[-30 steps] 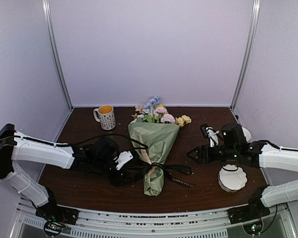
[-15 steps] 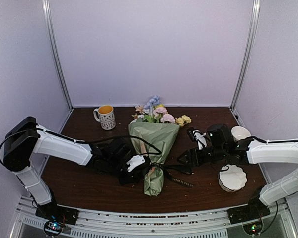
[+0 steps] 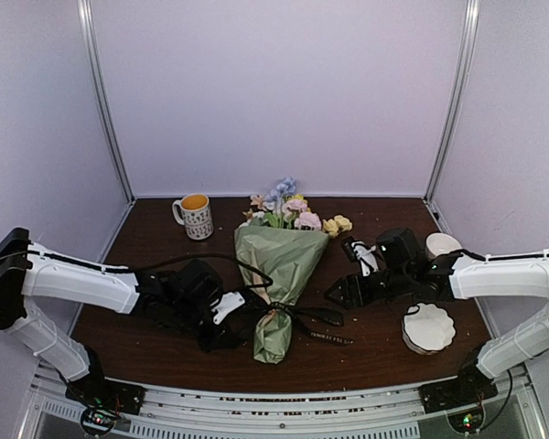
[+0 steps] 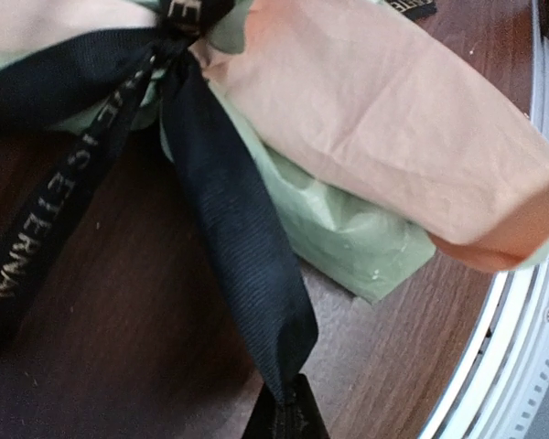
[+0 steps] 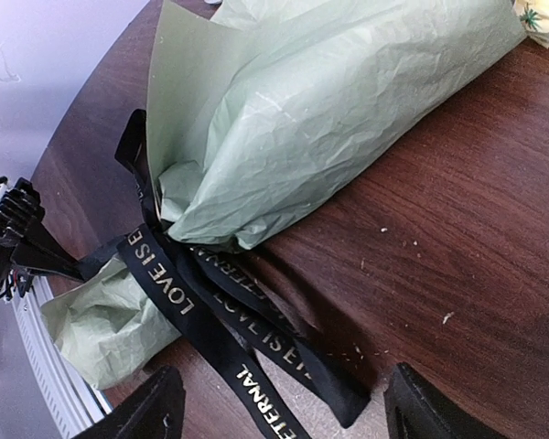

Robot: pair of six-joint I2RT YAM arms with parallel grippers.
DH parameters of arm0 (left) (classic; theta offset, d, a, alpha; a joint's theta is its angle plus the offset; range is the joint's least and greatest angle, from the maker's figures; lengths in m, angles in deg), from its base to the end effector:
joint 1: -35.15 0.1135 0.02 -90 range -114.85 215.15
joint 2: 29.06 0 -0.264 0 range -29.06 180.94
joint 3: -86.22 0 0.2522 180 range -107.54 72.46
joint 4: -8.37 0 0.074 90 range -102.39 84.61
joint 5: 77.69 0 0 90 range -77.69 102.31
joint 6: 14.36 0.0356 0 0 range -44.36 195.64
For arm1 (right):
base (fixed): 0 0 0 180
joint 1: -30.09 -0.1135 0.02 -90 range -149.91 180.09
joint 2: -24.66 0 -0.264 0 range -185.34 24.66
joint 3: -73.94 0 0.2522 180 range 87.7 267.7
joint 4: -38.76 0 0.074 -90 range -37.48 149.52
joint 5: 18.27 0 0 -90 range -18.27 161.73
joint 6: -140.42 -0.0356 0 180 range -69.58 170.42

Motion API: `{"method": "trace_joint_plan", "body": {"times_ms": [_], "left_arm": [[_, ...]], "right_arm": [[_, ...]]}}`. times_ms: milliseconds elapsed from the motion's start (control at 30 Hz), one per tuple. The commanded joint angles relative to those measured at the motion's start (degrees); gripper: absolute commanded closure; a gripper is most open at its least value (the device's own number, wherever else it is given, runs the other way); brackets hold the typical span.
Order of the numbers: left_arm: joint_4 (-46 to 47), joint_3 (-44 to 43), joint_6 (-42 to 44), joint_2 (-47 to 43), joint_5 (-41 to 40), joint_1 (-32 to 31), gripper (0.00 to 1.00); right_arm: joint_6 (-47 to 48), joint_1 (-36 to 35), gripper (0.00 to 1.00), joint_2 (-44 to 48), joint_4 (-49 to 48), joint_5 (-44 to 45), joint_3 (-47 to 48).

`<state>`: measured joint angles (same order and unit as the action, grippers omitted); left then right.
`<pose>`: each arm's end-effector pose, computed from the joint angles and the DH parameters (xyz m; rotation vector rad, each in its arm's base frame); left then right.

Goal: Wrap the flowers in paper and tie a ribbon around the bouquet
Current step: Adjust the tied bouquet at the center of the board.

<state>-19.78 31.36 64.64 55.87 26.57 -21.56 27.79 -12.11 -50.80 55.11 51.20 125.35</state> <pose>0.1420 -0.2322 0.1579 1.1490 2.4761 -0.7160 0.1885 0.1878 0.1967 -0.6102 2.3479 0.9683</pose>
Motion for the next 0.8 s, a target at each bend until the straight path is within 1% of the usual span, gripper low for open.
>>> {"method": "trace_joint_plan", "body": {"times_ms": [0,133,233,300,367,467,633,700,767], "left_arm": [[-9.96,-0.23,-10.81,-2.50,-2.15,-0.16,1.00],[-17.09,-1.42,-14.30,-6.12,-2.74,-0.16,1.00],[-17.69,-1.07,-12.99,-10.97,-1.96,-0.15,1.00],[-17.15,-0.88,-12.31,-13.58,-0.94,-0.16,1.00],[-16.72,-1.06,-11.89,-15.16,-0.11,-0.39,1.00],[-15.36,-1.22,-11.31,-15.88,0.46,-1.26,1.00],[-15.66,-2.43,-10.69,-16.91,0.17,-2.74,1.00],[-15.96,-2.97,-10.19,-18.31,-0.44,-3.73,1.00],[-17.07,-4.18,-8.95,-20.16,-2.51,-6.09,1.00]], "right_arm": [[0.93,-0.34,0.23,0.01,2.13,1.15,2.67],[1.30,-0.34,0.23,0.51,2.26,1.09,2.32],[1.21,-0.54,0.23,-1.13,1.29,0.38,2.28],[1.24,-1.32,0.26,-3.07,1.39,0.03,3.62],[1.59,-3.08,0.27,-5.25,1.47,0.47,5.87],[2.06,-6.44,0.26,-9.92,1.49,1.28,11.98],[3.72,-11.78,0.27,-20.40,2.59,4.98,26.19],[4.05,-12.61,0.27,-24.92,3.40,5.20,30.96],[3.56,-12.61,0.29,-29.24,4.48,4.87,34.89]]}}
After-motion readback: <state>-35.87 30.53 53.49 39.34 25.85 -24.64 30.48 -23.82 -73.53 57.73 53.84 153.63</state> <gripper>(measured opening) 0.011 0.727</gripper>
